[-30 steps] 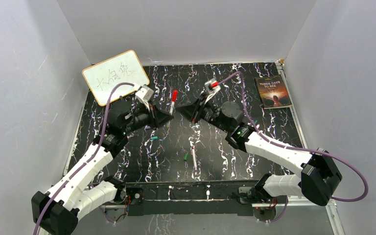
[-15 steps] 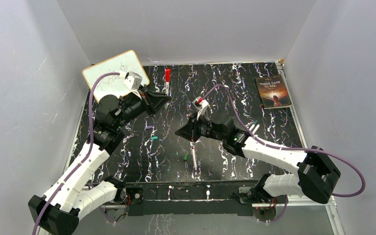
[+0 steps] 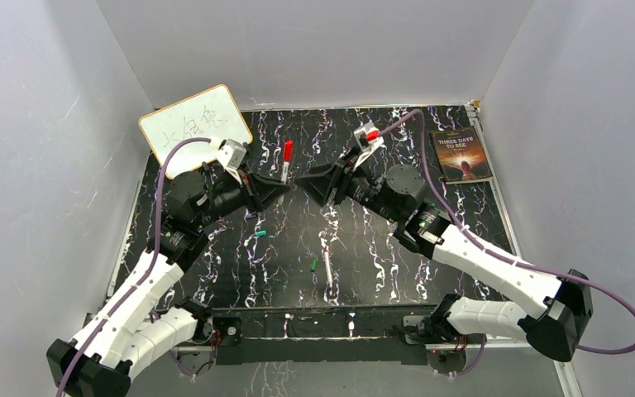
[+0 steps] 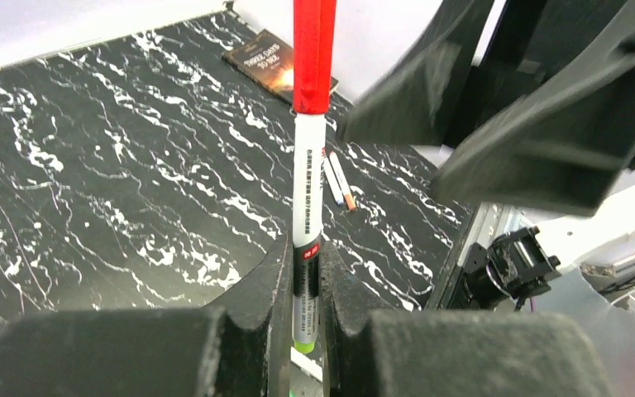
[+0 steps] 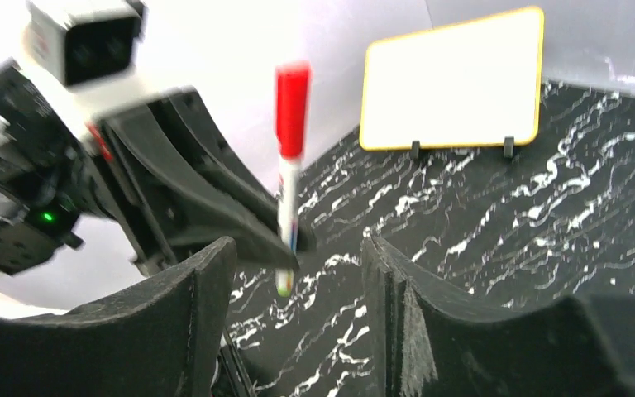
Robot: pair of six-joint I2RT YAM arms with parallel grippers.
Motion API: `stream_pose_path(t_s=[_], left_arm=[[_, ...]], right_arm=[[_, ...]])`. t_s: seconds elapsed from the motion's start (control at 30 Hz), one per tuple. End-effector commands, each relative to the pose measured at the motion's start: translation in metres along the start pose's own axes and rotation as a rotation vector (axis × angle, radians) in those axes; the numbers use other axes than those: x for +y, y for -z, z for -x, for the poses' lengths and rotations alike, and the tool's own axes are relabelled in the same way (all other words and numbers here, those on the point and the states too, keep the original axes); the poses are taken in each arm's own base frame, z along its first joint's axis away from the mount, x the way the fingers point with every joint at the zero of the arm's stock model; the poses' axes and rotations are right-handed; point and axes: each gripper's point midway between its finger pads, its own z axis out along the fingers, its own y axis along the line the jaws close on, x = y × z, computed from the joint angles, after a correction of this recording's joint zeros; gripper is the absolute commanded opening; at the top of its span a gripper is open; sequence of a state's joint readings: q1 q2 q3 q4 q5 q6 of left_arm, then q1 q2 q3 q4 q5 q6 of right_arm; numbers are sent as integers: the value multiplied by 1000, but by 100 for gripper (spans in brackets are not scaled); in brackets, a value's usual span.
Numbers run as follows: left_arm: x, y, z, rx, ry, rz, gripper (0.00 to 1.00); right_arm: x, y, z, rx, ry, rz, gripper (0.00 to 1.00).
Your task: Insert the pens into the pen caps
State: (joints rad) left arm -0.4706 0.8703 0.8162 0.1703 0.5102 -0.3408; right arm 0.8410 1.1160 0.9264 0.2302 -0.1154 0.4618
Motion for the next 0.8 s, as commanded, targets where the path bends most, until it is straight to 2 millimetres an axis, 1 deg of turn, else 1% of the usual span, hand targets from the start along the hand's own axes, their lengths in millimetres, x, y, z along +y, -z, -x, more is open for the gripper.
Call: stream_pose_path(t_s=[0.0, 0.13, 0.27, 0.3, 0.4, 0.43, 0.57, 0.77], left_arm=[[-14, 15, -1, -17, 3, -37, 0], [-19, 20, -2, -29, 12, -53, 0], [-26, 21, -3, -21, 18, -83, 0], [-27, 22, -3, -19, 19, -89, 0], [-29, 22, -5, -10, 21, -102, 0], [-28, 22, -6, -7, 24, -100, 0], [-24, 23, -10, -8, 21, -80, 0], [-24, 22, -12, -1, 25, -86, 0]], right_arm=[[25, 2, 58, -120, 51, 58, 59], [30, -6, 72, -134, 66, 74, 63], [34, -15, 74, -126, 65, 96, 63], [35, -17, 74, -126, 63, 103, 62], [37, -22, 73, -124, 57, 122, 54], [39, -23, 73, -122, 56, 131, 52], [45, -27, 76, -122, 55, 159, 49], [46, -28, 77, -125, 53, 166, 49]])
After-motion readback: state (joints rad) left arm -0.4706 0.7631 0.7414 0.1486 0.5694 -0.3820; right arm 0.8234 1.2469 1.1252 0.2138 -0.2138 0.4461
